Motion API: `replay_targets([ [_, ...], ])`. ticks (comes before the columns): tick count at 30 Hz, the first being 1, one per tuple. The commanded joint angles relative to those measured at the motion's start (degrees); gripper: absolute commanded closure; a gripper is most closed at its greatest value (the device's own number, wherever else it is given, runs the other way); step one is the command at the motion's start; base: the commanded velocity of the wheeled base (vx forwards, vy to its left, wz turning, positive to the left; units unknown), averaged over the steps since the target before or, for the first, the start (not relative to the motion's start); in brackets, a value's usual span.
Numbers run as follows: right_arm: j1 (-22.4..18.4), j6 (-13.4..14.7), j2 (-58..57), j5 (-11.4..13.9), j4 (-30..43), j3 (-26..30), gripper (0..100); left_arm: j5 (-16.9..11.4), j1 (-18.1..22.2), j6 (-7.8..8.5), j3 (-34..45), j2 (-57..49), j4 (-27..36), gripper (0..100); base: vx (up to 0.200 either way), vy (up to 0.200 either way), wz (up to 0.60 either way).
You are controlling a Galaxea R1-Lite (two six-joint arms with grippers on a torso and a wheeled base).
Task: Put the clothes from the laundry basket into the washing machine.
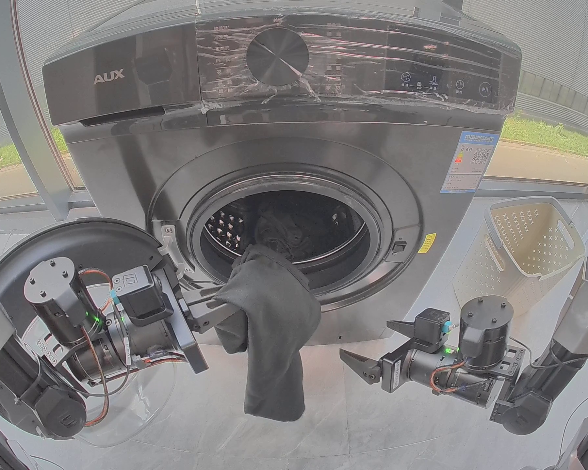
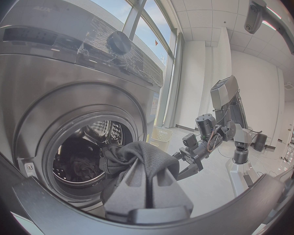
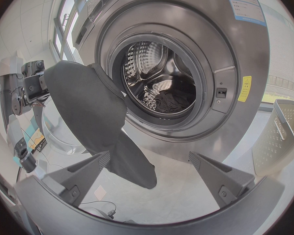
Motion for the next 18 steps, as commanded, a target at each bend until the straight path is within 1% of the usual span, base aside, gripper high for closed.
replay_targets([
  [1,-0.6,-0.2,2.2,0.0,-0.3,-0.6,0,-0.1,-0.1,-0.32,-0.6,-0.7,-0.2,100,0.0,0.0,0.0],
  [5,-1.4,-0.3,3.8,1.2,-0.6,-0.4,0,-0.1,-0.1,-0.41,-1.1,-1.0,-0.2,100,0.0,0.0,0.0],
  [9,-2.6,-0.4,4.9,5.3,-0.9,-0.8,0,-0.1,-0.1,-0.67,-2.4,-1.1,-0.2,100,0.0,0.0,0.0],
  [12,-3.7,-2.6,6.9,10.2,-3.2,-1.5,0,-0.2,-0.1,-1.46,-2.6,-1.3,-0.2,100,0.0,0.0,0.0],
  [15,-5.3,-4.0,10.1,14.1,-5.9,-2.1,0,-0.4,-0.1,-1.55,-2.6,-1.8,-0.2,100,0.0,0.0,0.0],
  [16,-5.6,-4.1,11.1,14.8,-6.7,-2.6,0,-0.6,-0.1,-1.55,-2.6,-2.0,-0.2,100,0.0,0.0,0.0],
  [18,-5.7,-4.1,12.3,15.3,-7.2,-3.2,0,-0.7,-0.1,-1.64,-2.6,-2.1,-0.2,100,0.0,0.0,0.0],
])
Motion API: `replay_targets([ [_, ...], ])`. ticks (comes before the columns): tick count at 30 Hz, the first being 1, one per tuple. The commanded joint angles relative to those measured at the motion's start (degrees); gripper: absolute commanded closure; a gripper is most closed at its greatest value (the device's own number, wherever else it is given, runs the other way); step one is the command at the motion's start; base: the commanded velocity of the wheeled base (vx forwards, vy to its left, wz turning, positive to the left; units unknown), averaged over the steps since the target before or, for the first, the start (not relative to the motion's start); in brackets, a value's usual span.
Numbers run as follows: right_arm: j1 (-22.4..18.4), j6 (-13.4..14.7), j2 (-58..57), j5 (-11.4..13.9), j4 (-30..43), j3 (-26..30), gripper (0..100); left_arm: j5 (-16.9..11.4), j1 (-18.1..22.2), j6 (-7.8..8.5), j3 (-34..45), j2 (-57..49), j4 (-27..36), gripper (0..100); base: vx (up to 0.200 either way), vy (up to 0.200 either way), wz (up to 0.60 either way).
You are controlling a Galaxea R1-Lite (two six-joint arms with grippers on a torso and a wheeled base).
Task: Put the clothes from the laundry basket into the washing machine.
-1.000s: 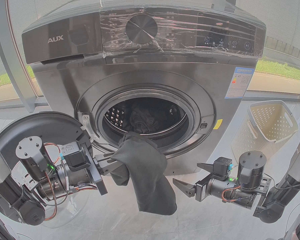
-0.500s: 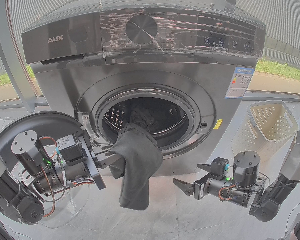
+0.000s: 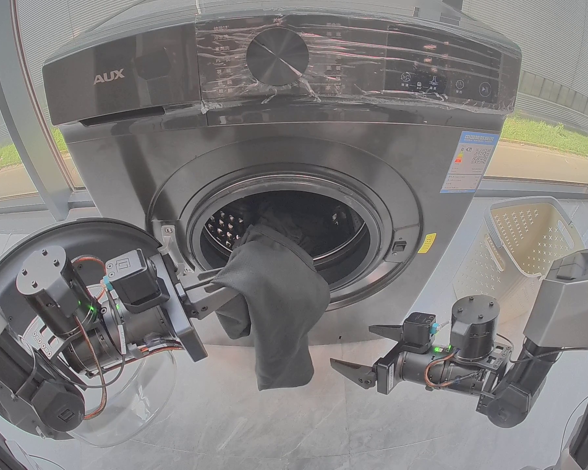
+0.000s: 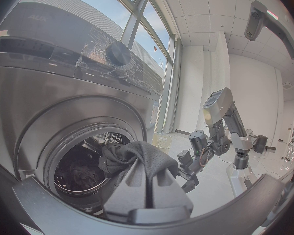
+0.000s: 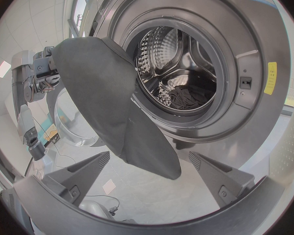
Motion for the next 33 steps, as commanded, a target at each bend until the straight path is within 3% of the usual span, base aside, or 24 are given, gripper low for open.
replay_targets([
  [1,-1.5,-0.5,6.0,1.3,-1.3,-2.4,0,-0.3,-0.1,-0.6,-0.1,-0.8,-0.3,100,0.0,0.0,0.0],
  [5,-2.9,-0.5,9.6,2.3,-1.3,-6.5,0,-0.3,-0.5,-1.92,-0.5,-1.0,-0.3,100,0.0,0.0,0.0],
  [12,-2.5,-0.1,12.6,3.0,-0.1,-13.3,0,-0.3,-0.6,-2.01,-0.7,-0.7,-0.3,100,0.0,0.0,0.0],
  [18,-1.7,0.1,14.9,6.3,2.8,-19.4,0,-0.3,-0.8,-2.62,-0.7,-0.8,-0.3,100,0.0,0.0,0.0],
  [22,-0.8,0.2,16.0,6.8,3.2,-22.4,0,-0.2,-0.7,-2.62,-0.3,-0.8,-0.3,100,0.0,0.0,0.0],
  [33,1.2,0.2,16.8,8.3,2.7,-21.4,0,-0.2,-0.1,-2.62,0.2,-0.8,-0.3,100,0.0,0.0,0.0],
])
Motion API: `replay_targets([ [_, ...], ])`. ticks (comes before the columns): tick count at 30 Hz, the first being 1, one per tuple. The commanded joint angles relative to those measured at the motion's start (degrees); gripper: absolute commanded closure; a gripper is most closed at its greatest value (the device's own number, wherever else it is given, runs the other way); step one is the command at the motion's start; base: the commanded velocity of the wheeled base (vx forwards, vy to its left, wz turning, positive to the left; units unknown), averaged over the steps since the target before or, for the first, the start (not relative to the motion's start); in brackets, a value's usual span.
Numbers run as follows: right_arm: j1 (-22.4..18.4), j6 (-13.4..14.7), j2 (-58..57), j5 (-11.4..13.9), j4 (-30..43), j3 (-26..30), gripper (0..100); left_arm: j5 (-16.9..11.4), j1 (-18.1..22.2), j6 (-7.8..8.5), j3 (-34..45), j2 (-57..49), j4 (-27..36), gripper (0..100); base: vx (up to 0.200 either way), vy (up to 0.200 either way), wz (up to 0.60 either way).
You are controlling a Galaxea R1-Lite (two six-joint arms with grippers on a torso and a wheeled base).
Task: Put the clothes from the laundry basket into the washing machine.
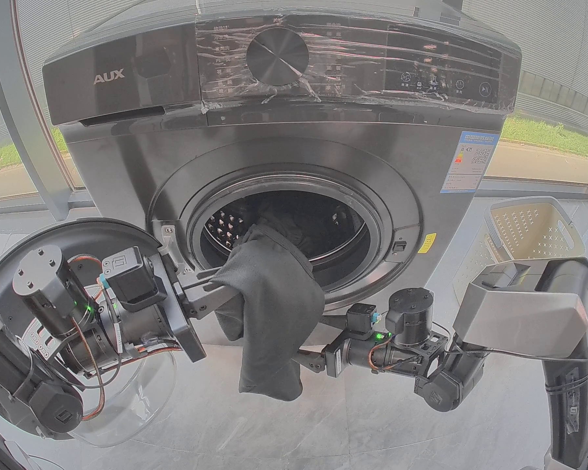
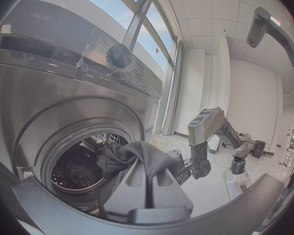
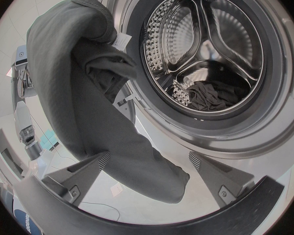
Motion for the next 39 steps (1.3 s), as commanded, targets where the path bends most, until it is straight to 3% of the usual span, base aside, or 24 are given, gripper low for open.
replay_targets([
  [1,0.6,0.0,0.3,0.4,-0.6,2.0,0,-0.1,0.3,-0.01,0.1,0.0,-0.2,100,0.0,0.0,0.0],
  [11,-0.3,-1.1,-0.8,0.1,-3.2,9.0,0,-0.1,0.3,0.07,0.1,0.1,-0.2,100,0.0,0.0,0.0],
  [16,-0.4,-1.1,0.0,0.0,-3.7,7.1,0,-0.1,0.1,-0.01,0.0,0.0,-0.2,100,0.0,0.0,0.0],
  [25,-4.9,-1.2,1.2,0.0,1.1,1.5,0,0.2,-0.2,0.07,0.4,0.0,-0.2,100,0.0,0.0,0.0],
  [39,1.5,-1.1,2.8,1.8,0.2,0.7,0,-0.1,0.3,-0.01,0.1,0.4,-0.2,100,0.0,0.0,0.0],
])
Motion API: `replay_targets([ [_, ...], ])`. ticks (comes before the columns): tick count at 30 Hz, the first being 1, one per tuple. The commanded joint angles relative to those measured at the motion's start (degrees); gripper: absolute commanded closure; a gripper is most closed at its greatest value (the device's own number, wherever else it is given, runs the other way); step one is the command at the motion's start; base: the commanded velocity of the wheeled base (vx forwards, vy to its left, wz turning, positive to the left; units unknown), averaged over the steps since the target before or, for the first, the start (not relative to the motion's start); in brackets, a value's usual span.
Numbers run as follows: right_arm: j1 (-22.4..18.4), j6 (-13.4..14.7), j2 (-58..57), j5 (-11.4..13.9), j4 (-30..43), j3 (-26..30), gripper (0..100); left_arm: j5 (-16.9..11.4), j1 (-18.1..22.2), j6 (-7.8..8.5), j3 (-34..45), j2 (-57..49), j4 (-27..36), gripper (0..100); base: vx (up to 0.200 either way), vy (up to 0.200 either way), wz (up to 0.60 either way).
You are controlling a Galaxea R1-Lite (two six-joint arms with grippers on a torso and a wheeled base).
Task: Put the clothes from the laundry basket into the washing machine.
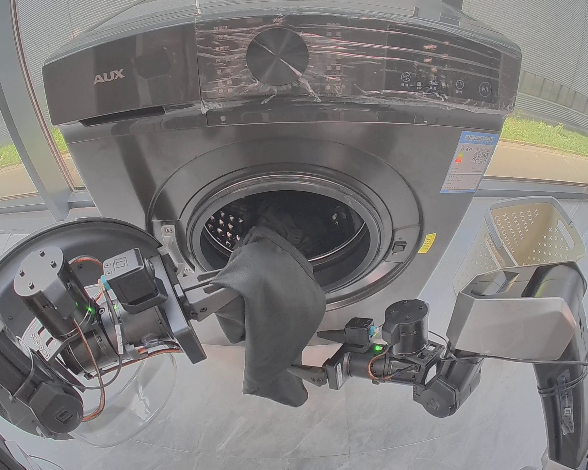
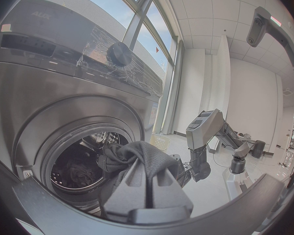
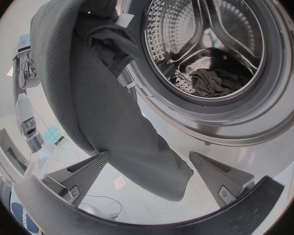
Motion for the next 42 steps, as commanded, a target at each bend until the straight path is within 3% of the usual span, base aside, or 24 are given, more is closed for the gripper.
replay_targets([
  [1,2.0,0.2,0.2,0.1,0.0,-0.6,0,-0.1,0.3,-0.06,-0.3,0.2,-0.2,100,0.0,0.0,0.0],
  [9,4.2,2.1,4.1,0.2,-0.1,-7.4,0,0.3,0.1,-0.06,-0.1,0.0,-0.2,100,0.0,0.0,0.0],
  [16,6.4,4.4,4.8,0.1,-1.9,-8.8,0,0.3,0.3,-0.06,-0.1,0.0,-0.2,100,0.0,0.0,0.0],
  [17,6.4,4.4,4.7,0.1,-2.2,-8.6,100,0.3,0.3,-0.06,0.0,0.0,-0.2,100,0.0,0.0,0.0],
  [20,6.2,4.4,4.3,0.1,-2.6,-7.8,100,0.3,0.3,-0.06,0.1,0.0,-0.2,100,0.0,0.0,0.0],
  [26,4.6,3.8,-0.6,-0.8,-3.5,-0.4,100,1.0,0.9,-0.85,-0.2,0.4,-0.1,100,0.0,0.0,0.0],
  [29,2.4,2.5,-4.3,-1.6,-3.5,4.3,100,4.2,2.2,-1.56,-0.9,0.8,-0.1,100,0.0,0.0,0.0],
  [32,-0.9,0.1,-8.8,-3.6,-4.2,10.2,100,9.2,2.7,-2.17,-2.4,2.1,-0.1,100,0.0,0.0,0.0],
  [36,-2.4,0.0,-12.6,-4.5,-5.8,14.8,100,10.1,3.2,-3.05,-3.1,2.3,-0.1,100,0.0,0.0,0.0],
  [38,-3.8,0.0,-17.0,-7.2,-8.6,19.6,100,10.5,4.2,-4.02,-3.4,2.4,-0.1,100,0.0,0.0,0.0],
  [42,-4.2,0.6,-23.4,-10.4,-8.2,24.8,100,11.3,7.1,-4.11,-3.4,2.6,-0.1,100,0.0,0.0,0.0],
])
